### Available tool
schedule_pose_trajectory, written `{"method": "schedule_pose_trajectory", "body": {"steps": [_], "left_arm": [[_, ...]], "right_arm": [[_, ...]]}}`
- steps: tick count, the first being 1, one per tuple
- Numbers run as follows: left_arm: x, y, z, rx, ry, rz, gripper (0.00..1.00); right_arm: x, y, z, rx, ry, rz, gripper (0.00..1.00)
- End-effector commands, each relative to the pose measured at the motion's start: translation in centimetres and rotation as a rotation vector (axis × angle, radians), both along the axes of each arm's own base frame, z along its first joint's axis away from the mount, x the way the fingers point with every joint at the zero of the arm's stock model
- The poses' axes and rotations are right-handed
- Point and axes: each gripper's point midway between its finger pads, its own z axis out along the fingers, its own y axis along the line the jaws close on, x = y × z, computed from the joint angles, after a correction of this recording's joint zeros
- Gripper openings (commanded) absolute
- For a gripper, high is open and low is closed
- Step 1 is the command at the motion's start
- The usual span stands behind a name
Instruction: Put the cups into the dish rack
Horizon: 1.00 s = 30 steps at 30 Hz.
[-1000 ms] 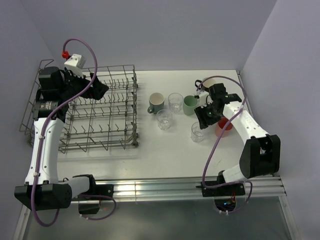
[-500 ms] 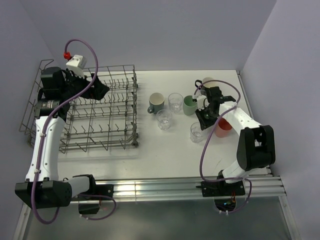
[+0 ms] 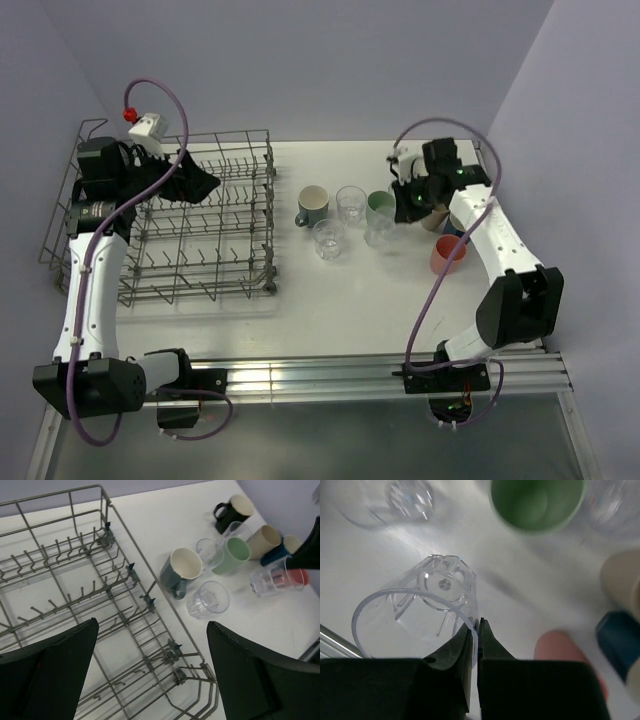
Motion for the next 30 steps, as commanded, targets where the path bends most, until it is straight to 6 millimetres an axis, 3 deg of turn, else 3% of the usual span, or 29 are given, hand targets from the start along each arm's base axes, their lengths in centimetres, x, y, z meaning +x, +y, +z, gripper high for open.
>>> {"method": "schedule_pose_trajectory", "body": {"steps": [1, 2, 4, 5, 7, 8, 9, 10, 11, 12, 13, 14, 17, 20, 23, 25, 30], "left_arm": [[-1.9, -1.4, 3.6, -0.126, -0.085, -0.127, 0.99], [-3.1, -1.9, 3.9, -0.168, -0.092, -0.19, 0.99], [-3.8, -2.4, 5.4, -0.231, -0.124, -0.244, 0.99], [-4.1, -2.6, 5.3, -0.26, -0.118, -0.26, 0.99], [-5.2, -3.4, 6.0, -0.361, -0.059, -0.308, 0.99], [-5.0, -3.5, 6.5, -0.378, -0.072, -0.331, 0.99], [-5.2, -3.8, 6.7, -0.41, -0.047, -0.351, 0.99], [-5.8, -4.1, 7.2, -0.478, 0.021, -0.364, 0.98], [-5.5, -4.1, 7.7, -0.489, 0.002, -0.377, 0.98], [-5.7, -4.2, 8.0, -0.514, 0.018, -0.38, 0.98], [-5.9, -4.4, 8.4, -0.565, 0.065, -0.379, 0.98], [-6.2, -4.6, 8.7, -0.566, 0.036, -0.398, 0.98], [-7.1, -5.9, 9.2, -0.621, 0.073, -0.432, 0.99], [-8.4, -7.7, 9.3, -0.651, 0.093, -0.493, 0.99], [-10.0, -8.7, 10.8, -0.644, -0.045, -0.531, 0.99], [-11.4, -8.9, 12.2, -0.616, -0.176, -0.556, 0.99], [-13.2, -9.0, 13.5, -0.662, -0.239, -0.602, 0.99]], "right_arm": [[1.2, 3.5, 10.9, 0.221, -0.216, 0.053, 0.0], [1.0, 4.8, 13.8, 0.302, -0.232, 0.081, 0.0], [0.9, 6.3, 15.7, 0.391, -0.21, 0.109, 0.0], [0.6, 7.4, 17.9, 0.463, -0.226, 0.146, 0.0], [0.7, 8.6, 20.3, 0.561, -0.258, 0.133, 0.0], [0.7, 9.0, 20.5, 0.592, -0.264, 0.125, 0.0], [1.4, 9.8, 22.3, 0.654, -0.322, 0.116, 0.0], [0.6, 10.0, 24.1, 0.683, -0.392, 0.126, 0.0], [0.2, 10.9, 23.8, 0.716, -0.376, 0.116, 0.0], [0.6, 11.3, 25.6, 0.736, -0.475, 0.139, 0.0], [-0.3, 11.7, 26.9, 0.758, -0.522, 0.164, 0.0], [-0.9, 12.5, 27.1, 0.785, -0.522, 0.186, 0.0], [-2.0, 14.1, 30.4, 0.887, -0.594, 0.254, 0.0], [-3.3, 15.5, 31.6, 1.001, -0.546, 0.268, 0.0], [-4.8, 17.7, 33.2, 1.114, -0.476, 0.313, 0.0], [-5.7, 19.3, 33.4, 1.161, -0.413, 0.346, 0.0], [-7.3, 21.3, 33.6, 1.288, -0.233, 0.361, 0.0]]}}
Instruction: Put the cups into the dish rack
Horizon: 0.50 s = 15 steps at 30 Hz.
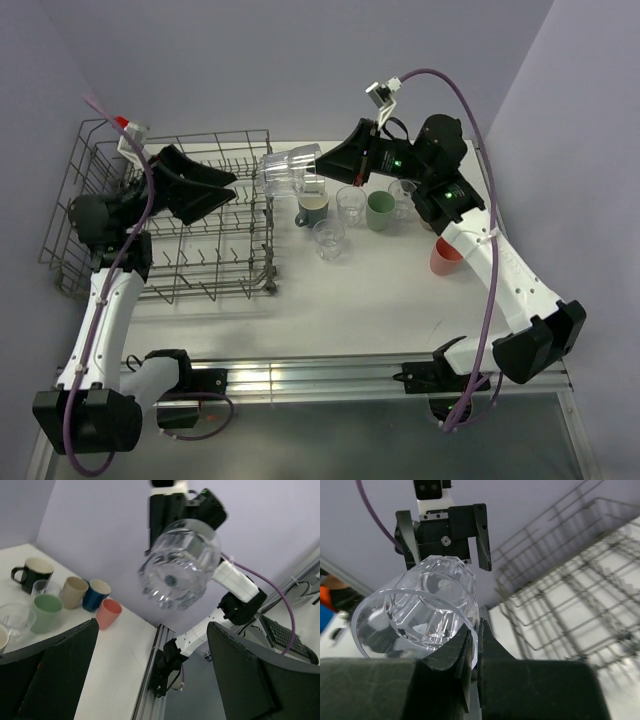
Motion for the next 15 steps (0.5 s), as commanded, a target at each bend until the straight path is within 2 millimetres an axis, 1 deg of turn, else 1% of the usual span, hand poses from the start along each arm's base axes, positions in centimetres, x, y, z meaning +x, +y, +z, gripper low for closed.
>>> {"method": "schedule_pose_trajectory", "body": {"steps": [1, 3, 4, 5, 8, 11, 12, 15], "left_arm": [[-2.8, -0.4, 3.0, -0.077, -0.113, -0.051, 0.99], [-3.5, -0.9, 3.3, -0.1, -0.123, -0.097, 0.99], [-3.8, -1.1, 3.4, -0.12, -0.086, -0.122, 0.99], [-4.4, -1.1, 3.7, -0.13, -0.118, -0.136, 0.99], [-5.1, -1.5, 4.2, -0.155, -0.092, -0.176, 0.99], [-5.4, -1.9, 4.5, -0.166, -0.084, -0.188, 0.99], [-5.6, -2.0, 4.6, -0.168, -0.083, -0.191, 0.99], [-5.7, -2.5, 4.8, -0.175, -0.06, -0.207, 0.99]], "right_arm": [[-2.1, 1.2, 2.7, 0.119, 0.037, 0.11, 0.0], [-2.4, 1.7, 2.7, 0.122, 0.046, 0.132, 0.0], [-2.6, 1.9, 2.8, 0.127, 0.048, 0.139, 0.0], [-2.8, 2.1, 2.7, 0.131, 0.066, 0.15, 0.0], [-2.9, 2.4, 2.8, 0.142, 0.083, 0.163, 0.0], [-3.4, 2.7, 3.2, 0.143, 0.062, 0.186, 0.0], [-3.8, 2.9, 3.2, 0.139, 0.059, 0.196, 0.0], [-4.1, 3.4, 2.8, 0.131, 0.049, 0.209, 0.0]]}}
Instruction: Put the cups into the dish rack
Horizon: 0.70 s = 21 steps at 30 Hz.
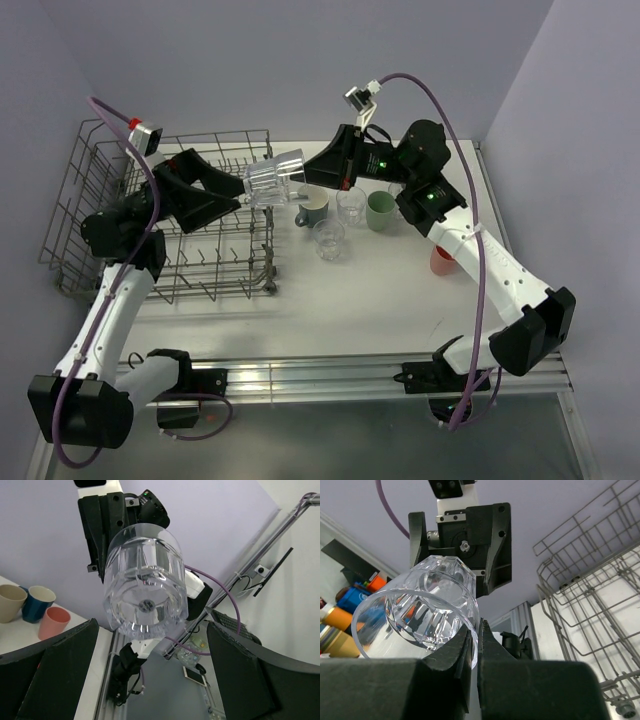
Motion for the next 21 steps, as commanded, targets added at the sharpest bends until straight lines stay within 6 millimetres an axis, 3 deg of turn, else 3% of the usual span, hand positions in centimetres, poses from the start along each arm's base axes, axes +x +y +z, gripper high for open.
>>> {"method": "schedule_pose_trajectory", "body": {"steps": [1, 11, 21], "left_arm": [[-1.4, -0.3, 1.7, -0.04, -0.042, -0.015, 0.99], [-1.0, -0.9, 2.0, -0.03, -0.034, 0.004, 0.99], [-1.1, -1.5, 1.9, -0.022, -0.017, -0.012, 0.84]], "right_arm": [[-1.7, 0.3, 2.1, 0.05, -0.08, 0.043, 0.0], [-1.6, 0.8, 1.7, 0.035, -0.094, 0.045, 0.0], [-1.6, 1.1, 1.2, 0.022, -0.095, 0.049, 0.0]]}}
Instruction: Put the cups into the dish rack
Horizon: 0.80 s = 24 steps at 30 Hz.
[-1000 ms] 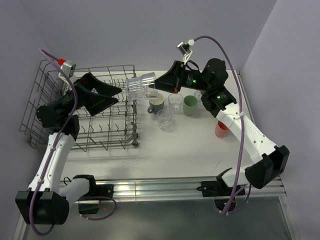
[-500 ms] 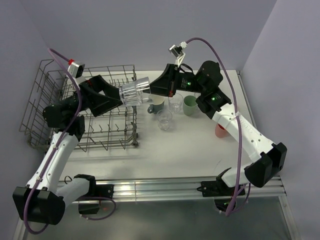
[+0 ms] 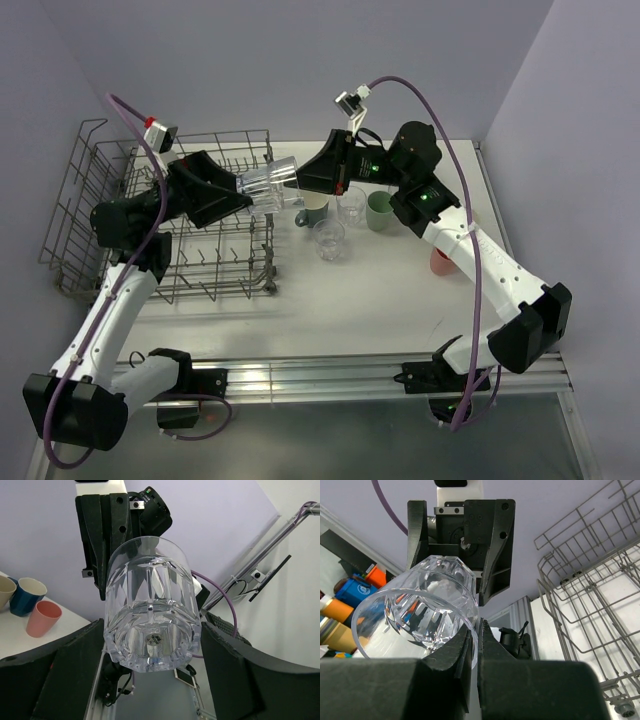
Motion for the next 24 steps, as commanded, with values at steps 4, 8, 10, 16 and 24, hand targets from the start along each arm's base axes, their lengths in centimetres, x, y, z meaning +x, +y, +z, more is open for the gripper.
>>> {"method": "schedule_pose_trajectory", "body": {"steps": [4, 8, 10, 16, 24], "left_arm": [[-1.1, 0.1, 1.9, -0.019, -0.078, 0.018, 0.69], [-1.0, 0.1, 1.8, -0.012, -0.068, 0.021, 0.5], [-0.7, 0.0, 1.4, 0.007, -0.072, 0.027, 0.4], [1.5, 0.8, -0.1, 0.178, -0.159, 0.108, 0.09], [9.4, 8.5, -6.4, 0.746, -0.244, 0.413, 0.0]], "right_arm": [[-0.8, 0.0, 2.1, 0.041, -0.079, 0.015, 0.0], [-0.7, 0.1, 1.7, 0.032, -0.073, 0.019, 0.0], [-0.6, 0.1, 1.5, 0.026, -0.076, 0.018, 0.08], [1.3, -0.9, 0.3, -0.015, -0.057, -0.047, 0.77], [7.9, -7.8, -2.1, -0.103, -0.055, -0.266, 1.0]]}}
